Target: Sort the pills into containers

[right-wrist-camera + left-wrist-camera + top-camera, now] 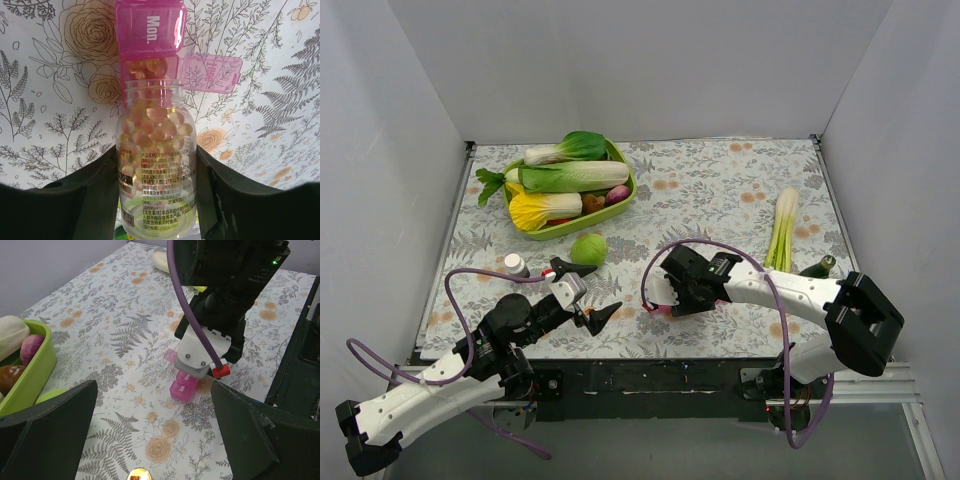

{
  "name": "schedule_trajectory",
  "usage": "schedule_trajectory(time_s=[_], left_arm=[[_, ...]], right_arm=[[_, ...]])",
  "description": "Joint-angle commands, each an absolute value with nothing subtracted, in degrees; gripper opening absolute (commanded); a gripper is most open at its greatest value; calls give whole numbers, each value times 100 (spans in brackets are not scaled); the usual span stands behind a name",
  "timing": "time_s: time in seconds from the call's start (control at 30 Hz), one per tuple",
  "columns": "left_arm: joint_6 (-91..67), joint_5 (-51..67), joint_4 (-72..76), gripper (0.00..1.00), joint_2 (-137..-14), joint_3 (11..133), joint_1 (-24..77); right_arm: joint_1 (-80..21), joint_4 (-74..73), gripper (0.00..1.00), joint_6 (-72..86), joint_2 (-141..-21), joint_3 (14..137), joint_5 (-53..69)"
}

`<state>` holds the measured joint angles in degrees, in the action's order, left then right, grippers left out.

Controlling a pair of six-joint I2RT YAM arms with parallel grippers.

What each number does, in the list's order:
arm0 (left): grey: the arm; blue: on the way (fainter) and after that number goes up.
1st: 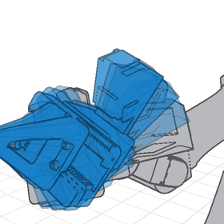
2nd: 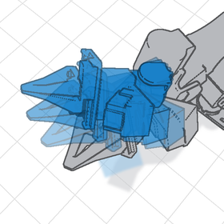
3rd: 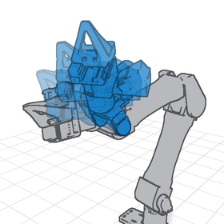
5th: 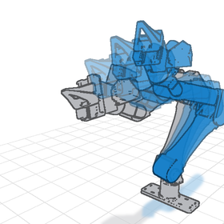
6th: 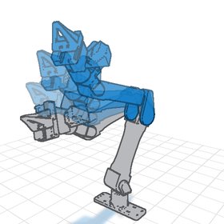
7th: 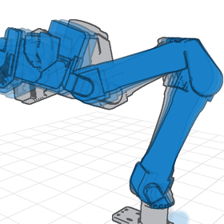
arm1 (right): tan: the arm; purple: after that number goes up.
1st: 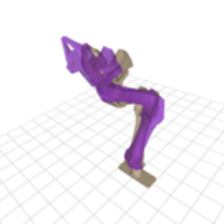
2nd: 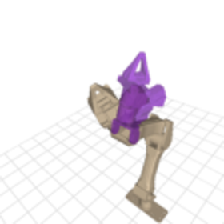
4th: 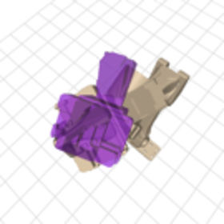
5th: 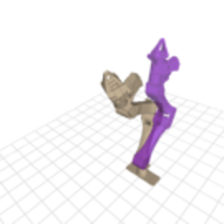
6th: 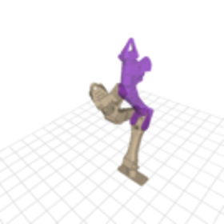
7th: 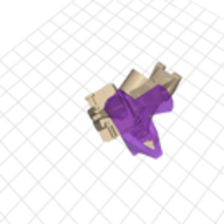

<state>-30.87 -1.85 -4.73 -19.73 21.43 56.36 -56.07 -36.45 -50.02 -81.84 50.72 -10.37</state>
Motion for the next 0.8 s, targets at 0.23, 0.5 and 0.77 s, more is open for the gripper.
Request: schedule_trajectory(time_s=[0.23,0.5,0.77], left_arm=[[-3023,-106,-510,98,-1907,2215,5616],[-3023,-105,-501,98,-1951,2215,5616],[-3032,-105,-510,98,-1934,2206,5616]], right_arm=[[-5476,-3612,1,-5001,-8148,5054,-712],[-5300,-3568,1,-4940,-8086,5062,-405],[-4966,-3498,1,-4869,-7954,4957,-35]])
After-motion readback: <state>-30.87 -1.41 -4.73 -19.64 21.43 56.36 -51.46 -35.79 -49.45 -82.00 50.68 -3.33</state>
